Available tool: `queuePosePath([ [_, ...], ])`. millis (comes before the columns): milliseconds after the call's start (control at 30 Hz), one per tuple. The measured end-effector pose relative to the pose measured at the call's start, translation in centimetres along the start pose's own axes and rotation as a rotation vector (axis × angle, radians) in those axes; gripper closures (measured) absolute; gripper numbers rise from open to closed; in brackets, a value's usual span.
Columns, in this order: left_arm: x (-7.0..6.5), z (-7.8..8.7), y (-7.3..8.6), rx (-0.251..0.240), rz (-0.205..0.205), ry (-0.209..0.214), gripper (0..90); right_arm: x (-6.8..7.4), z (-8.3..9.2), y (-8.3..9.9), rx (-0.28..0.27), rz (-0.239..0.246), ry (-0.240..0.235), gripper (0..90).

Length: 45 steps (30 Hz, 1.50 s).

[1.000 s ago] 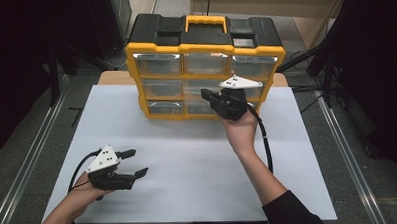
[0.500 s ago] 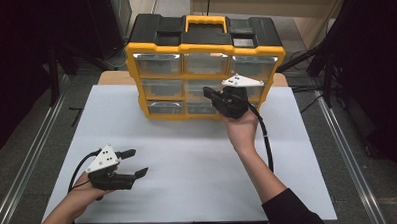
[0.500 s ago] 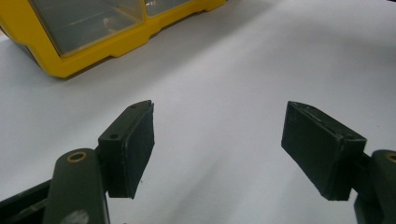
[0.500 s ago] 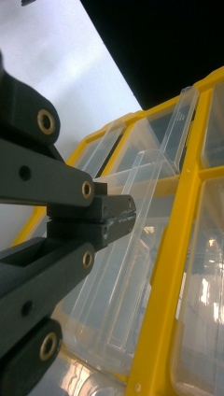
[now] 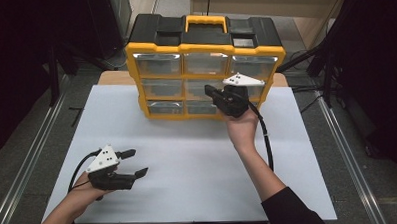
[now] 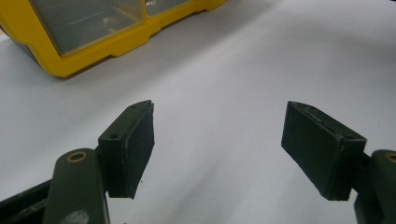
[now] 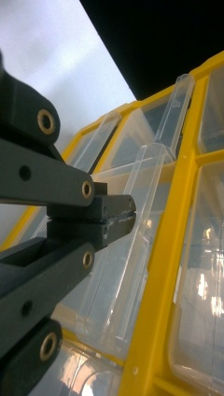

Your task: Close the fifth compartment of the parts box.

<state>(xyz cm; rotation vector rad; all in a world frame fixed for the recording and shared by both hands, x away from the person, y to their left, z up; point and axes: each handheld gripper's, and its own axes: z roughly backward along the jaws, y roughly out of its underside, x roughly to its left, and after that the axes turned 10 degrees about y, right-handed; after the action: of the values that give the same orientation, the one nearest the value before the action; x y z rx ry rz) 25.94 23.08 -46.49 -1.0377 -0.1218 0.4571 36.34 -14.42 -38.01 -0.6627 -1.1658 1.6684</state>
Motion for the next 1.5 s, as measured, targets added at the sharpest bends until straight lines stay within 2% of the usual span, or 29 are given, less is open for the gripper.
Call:
queuePosePath([
  [167,0.0,0.0,0.0,-0.005,0.002,-0.001,25.7,-0.1,-0.3,0.1,-0.019,-0.025,-0.004,88.0],
  [300,0.0,0.1,0.0,-0.002,-0.001,-0.004,25.7,-0.1,0.0,0.7,-0.058,-0.1,-0.043,82.7],
  [333,0.0,0.1,0.0,-0.004,0.0,-0.004,25.7,-0.1,0.1,1.0,-0.065,-0.1,-0.047,81.5],
  [400,0.1,0.1,-0.1,-0.004,0.001,-0.004,25.7,0.1,0.2,1.4,-0.062,-0.086,-0.047,73.8],
  [500,0.0,0.0,-0.2,-0.003,-0.005,0.003,25.7,-0.1,0.5,1.6,-0.054,-0.104,-0.079,68.3],
  [567,0.0,0.0,-0.2,0.002,-0.007,0.001,25.7,-0.2,0.6,1.7,-0.053,-0.11,-0.091,60.5],
  [700,0.0,0.0,-0.2,-0.004,-0.005,0.002,25.7,-0.4,0.6,2.3,-0.042,-0.129,-0.126,53.1],
  [800,-0.1,0.0,-0.2,-0.009,-0.007,0.003,25.6,-0.3,0.6,2.5,-0.02,-0.112,-0.145,47.6],
  [900,0.0,0.1,-0.2,-0.006,-0.005,0.003,25.7,-0.2,1.1,2.8,-0.004,-0.062,-0.167,42.9],
  [1100,0.0,0.0,-0.2,-0.003,-0.003,0.0,25.7,-0.9,3.1,5.4,-0.046,0.026,-0.19,37.0],
  [1200,-0.1,-0.1,-0.3,-0.003,-0.004,-0.002,25.7,-1.3,3.9,6.1,-0.042,0.033,-0.206,33.6],
  [1300,-0.1,-0.1,-0.3,-0.003,-0.002,-0.002,25.7,-1.5,4.6,6.5,-0.055,0.018,-0.238,31.2],
  [1500,0.0,0.0,-0.2,-0.003,-0.001,0.001,25.7,-1.7,6.1,7.8,-0.042,0.06,-0.267,28.6],
])
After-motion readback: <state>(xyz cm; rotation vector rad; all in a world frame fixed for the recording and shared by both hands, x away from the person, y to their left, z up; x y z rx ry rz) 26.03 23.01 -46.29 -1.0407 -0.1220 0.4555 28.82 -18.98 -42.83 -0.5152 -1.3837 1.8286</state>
